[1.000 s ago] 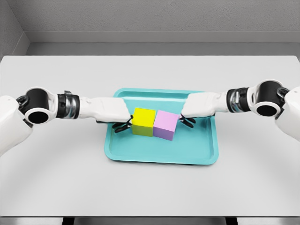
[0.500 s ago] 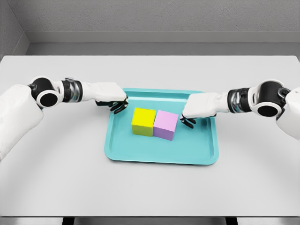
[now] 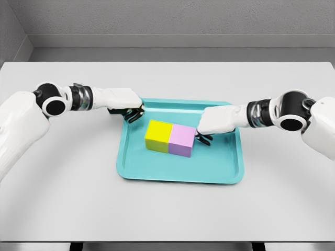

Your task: Push two cubes

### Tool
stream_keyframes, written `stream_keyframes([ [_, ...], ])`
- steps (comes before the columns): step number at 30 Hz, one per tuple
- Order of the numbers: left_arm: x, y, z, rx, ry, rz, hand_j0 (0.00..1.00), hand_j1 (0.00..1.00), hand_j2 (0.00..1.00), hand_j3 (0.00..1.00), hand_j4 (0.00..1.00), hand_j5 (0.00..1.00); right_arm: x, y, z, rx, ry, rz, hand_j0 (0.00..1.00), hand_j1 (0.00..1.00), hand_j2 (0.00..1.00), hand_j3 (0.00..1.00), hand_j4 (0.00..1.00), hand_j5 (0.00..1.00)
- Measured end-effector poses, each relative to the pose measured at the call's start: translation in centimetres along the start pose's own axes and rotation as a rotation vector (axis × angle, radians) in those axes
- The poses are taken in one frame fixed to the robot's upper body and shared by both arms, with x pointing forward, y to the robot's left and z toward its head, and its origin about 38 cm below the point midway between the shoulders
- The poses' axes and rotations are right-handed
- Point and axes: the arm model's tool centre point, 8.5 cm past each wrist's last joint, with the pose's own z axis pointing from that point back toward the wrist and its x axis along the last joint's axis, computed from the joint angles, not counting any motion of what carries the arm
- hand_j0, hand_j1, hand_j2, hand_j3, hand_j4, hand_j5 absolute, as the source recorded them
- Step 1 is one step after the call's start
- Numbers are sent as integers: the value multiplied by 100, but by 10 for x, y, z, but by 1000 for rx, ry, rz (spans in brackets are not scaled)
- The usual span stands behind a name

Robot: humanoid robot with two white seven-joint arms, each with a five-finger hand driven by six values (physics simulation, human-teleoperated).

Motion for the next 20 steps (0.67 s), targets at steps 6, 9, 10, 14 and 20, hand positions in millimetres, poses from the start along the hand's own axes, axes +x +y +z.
stream_keyframes([
  [6,-122,-47,139,327,297,522,100,100,100,100,100,100,-16,10,28,16,65,-15,37,37,37,37,37,37],
  [9,-133,-61,156,382,331,608,100,100,100,100,100,100,-51,5,108,-56,236,-51,61,61,61,61,61,61],
  [10,-135,-62,159,393,336,621,100,100,100,100,100,100,-58,3,134,-94,275,-77,100,100,100,100,100,100],
  [14,-138,-67,164,411,346,646,100,100,100,100,100,100,-53,13,146,-108,258,-131,100,100,100,100,100,100],
  [20,-139,-69,166,414,350,656,100,100,100,100,100,100,-37,14,128,-81,186,-115,100,100,100,100,100,100],
])
